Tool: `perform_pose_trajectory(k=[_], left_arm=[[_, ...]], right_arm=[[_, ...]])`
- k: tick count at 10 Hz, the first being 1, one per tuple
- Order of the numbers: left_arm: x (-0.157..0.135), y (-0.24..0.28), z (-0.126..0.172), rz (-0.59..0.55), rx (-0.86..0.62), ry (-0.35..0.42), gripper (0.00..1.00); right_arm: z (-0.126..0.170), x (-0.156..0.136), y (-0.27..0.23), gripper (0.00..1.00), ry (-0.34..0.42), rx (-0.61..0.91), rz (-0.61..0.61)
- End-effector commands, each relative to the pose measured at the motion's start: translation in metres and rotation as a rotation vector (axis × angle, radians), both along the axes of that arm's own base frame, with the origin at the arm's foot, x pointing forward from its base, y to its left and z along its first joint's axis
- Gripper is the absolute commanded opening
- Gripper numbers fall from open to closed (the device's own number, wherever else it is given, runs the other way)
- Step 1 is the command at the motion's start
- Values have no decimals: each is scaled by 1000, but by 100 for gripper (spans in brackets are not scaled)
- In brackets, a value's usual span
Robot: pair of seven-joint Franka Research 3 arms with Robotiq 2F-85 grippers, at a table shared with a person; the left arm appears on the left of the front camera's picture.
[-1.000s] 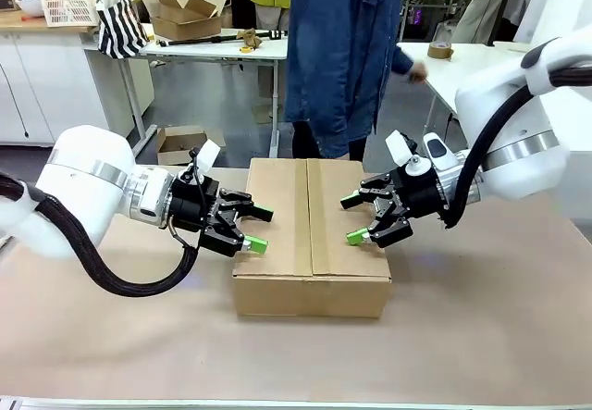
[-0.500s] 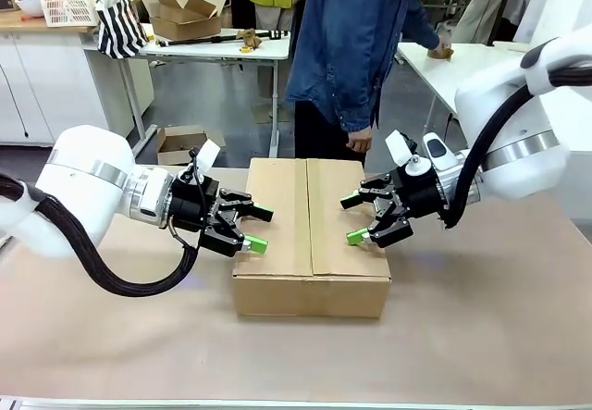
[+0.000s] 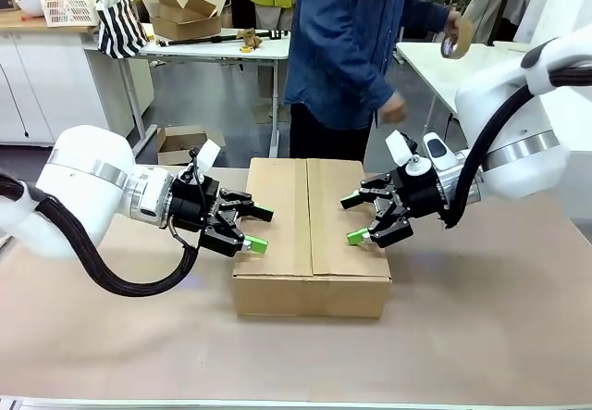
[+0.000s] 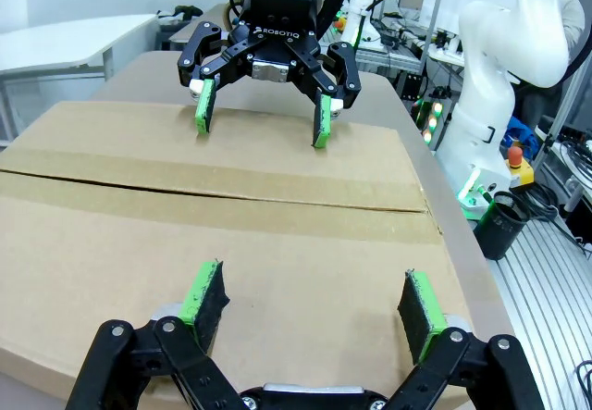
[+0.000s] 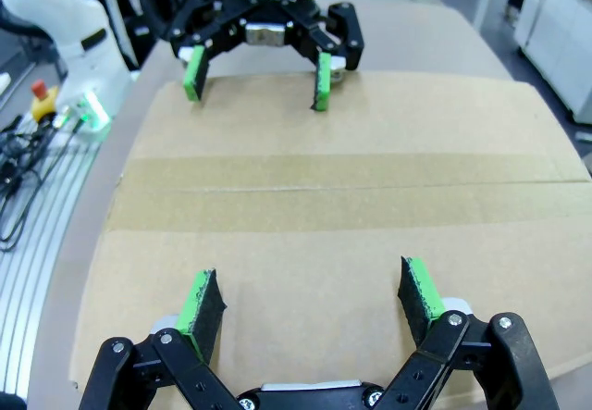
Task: Pack the gift set into the box.
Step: Press and hold the closed box until the human finishes sealing it.
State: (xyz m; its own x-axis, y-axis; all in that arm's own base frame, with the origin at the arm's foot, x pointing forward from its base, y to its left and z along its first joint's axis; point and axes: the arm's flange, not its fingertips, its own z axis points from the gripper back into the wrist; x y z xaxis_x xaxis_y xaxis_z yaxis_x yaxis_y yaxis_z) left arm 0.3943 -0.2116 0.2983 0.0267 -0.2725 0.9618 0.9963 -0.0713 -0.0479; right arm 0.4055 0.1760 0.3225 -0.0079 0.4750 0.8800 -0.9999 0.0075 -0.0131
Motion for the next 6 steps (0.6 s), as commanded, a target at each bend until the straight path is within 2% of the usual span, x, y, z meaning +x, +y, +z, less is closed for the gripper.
perform_pose_trajectory(k=[1, 6], left_arm=[[-1, -1, -1, -2, -1, -4, 100], [-1, -1, -1, -2, -1, -4, 100]], right_arm=[[-2, -1, -1, 100, -10, -7, 1], [-2, -1, -1, 100, -10, -7, 1]])
